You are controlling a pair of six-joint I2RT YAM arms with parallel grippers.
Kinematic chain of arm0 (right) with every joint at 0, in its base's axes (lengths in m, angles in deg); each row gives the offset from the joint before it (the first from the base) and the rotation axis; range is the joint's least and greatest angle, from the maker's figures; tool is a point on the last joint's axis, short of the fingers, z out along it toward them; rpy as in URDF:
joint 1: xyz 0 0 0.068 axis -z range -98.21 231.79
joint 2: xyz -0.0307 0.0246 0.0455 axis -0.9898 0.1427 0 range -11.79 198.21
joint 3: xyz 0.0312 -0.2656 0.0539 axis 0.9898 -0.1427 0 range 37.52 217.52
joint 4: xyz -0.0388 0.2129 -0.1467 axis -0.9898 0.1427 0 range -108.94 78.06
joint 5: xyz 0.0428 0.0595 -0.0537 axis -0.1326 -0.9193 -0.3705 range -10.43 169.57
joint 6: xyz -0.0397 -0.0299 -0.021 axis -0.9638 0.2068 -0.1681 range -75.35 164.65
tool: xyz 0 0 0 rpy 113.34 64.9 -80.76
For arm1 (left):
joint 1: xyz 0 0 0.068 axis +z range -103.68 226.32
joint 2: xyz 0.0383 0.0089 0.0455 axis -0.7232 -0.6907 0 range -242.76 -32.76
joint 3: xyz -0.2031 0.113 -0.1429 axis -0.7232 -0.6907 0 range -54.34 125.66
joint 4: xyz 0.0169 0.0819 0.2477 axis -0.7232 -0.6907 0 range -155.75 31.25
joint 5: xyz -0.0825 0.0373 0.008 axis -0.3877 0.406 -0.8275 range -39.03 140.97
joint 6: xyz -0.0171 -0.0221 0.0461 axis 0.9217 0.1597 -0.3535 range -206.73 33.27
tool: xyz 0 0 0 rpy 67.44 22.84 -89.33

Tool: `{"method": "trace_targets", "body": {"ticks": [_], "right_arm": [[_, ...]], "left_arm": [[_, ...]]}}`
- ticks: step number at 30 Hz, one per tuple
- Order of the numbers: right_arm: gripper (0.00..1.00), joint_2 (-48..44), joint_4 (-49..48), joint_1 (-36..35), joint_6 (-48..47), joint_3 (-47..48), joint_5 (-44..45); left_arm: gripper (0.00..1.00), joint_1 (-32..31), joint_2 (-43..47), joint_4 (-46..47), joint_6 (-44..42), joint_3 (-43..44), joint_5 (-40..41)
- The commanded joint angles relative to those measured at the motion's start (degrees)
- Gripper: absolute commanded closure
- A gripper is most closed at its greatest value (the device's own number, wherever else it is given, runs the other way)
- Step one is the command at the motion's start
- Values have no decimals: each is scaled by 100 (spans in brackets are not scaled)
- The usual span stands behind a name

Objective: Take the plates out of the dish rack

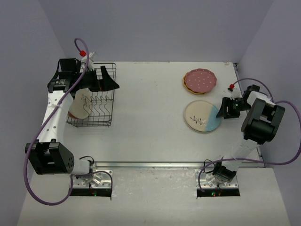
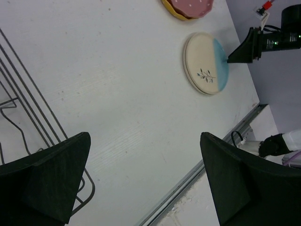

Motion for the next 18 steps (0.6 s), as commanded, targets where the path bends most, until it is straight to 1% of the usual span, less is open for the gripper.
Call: {"method": "trace_targets", "body": {"ticks": [1, 2, 3, 5, 6, 8, 9, 11, 12, 16, 18], "right_arm": [[42, -405, -59, -120, -105, -77, -2], [41, -528, -16, -120, -90, -69, -59], [40, -545, -14, -120, -89, -60, -63], [31, -982, 11, -127, -73, -21, -155], [27, -1181, 11, -141, -72, 5, -196], [13, -1513, 11, -192, -70, 46, -238], [9, -1746, 10, -267, -62, 54, -243], [3, -2062, -11, -414, -27, 68, -215], [1, -2181, -31, -534, -8, 67, -198], [1, -2774, -220, -1100, 161, -84, 5], [1, -3073, -340, -1349, 313, -245, 54]], "left_arm": [[0, 215, 123, -122, -112, 469, 735], [0, 245, 137, -276, -191, 637, 1526], [0, 263, 127, -398, -287, 752, 1885], [3, 339, 90, -800, -692, 1021, 2758], [7, 428, 81, -893, -848, 1130, 3093], [12, 684, 21, -1188, -1111, 1320, 3400], [15, 774, -56, -1350, -1293, 1382, 3551], [17, 1193, -244, -1581, -1539, 1529, 3581], [19, 1352, -357, -1702, -1690, 1614, 3513], [26, 1902, -792, -2155, -2309, 1923, 2955], [28, 2059, -900, -2296, -2569, 1962, 2718]]}}
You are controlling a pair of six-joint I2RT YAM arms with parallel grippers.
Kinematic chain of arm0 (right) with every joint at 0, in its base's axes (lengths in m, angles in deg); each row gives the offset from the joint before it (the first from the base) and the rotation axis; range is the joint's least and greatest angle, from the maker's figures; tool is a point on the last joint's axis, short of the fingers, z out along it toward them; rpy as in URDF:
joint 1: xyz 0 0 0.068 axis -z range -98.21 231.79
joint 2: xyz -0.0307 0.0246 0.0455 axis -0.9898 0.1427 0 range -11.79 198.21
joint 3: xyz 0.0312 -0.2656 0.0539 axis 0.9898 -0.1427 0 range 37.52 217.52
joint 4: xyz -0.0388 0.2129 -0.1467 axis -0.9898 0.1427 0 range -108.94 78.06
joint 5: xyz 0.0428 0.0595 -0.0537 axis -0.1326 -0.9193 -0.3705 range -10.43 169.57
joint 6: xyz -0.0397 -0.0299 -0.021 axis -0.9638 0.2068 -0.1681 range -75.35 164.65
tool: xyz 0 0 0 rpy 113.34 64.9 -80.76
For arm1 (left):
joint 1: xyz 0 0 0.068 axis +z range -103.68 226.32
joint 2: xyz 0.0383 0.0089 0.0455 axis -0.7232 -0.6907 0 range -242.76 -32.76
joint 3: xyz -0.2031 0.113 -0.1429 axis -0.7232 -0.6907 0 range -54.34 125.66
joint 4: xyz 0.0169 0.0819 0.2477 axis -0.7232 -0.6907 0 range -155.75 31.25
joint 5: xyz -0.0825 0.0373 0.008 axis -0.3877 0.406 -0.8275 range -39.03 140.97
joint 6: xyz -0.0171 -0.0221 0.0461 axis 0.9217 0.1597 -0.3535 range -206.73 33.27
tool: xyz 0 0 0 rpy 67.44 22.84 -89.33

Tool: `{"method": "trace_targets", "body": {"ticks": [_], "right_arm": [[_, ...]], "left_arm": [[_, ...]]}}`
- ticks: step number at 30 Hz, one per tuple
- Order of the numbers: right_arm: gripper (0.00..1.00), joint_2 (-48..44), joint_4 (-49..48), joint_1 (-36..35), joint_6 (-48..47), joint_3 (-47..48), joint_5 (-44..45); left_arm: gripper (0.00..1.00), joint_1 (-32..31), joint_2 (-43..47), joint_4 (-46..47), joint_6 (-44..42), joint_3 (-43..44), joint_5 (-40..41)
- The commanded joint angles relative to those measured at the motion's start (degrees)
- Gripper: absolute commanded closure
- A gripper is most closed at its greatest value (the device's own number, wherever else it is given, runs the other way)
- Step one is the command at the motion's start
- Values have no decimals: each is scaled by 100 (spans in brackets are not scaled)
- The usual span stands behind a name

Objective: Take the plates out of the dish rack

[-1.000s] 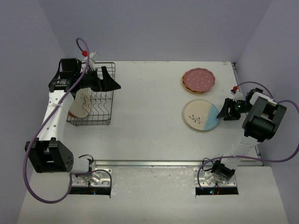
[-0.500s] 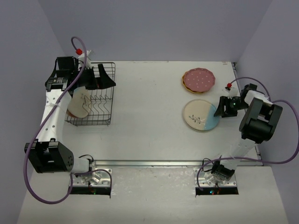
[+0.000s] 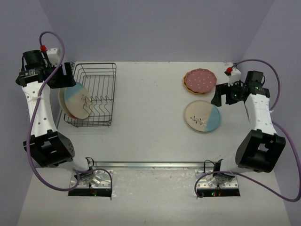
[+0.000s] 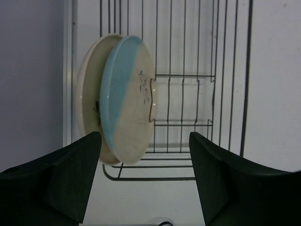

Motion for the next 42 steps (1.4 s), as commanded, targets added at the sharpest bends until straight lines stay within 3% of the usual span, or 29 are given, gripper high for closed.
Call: {"method": "trace_targets", "body": {"ticks": [1, 12, 30, 42], "right_arm": [[1, -600, -295, -474, 274, -170, 84], [1, -1043, -831, -1013, 738, -1098, 3], [1, -1213, -939, -1013, 639, -1263, -85], [1, -1187, -735, -1021, 727, -1109, -229]], "left_arm": [[28, 323, -302, -650, -924, 211, -363], [31, 330, -515, -636, -964, -50, -65], [44, 303, -1457, 249, -629, -340, 92], [91, 22, -1156, 394, -569, -463, -561]]}}
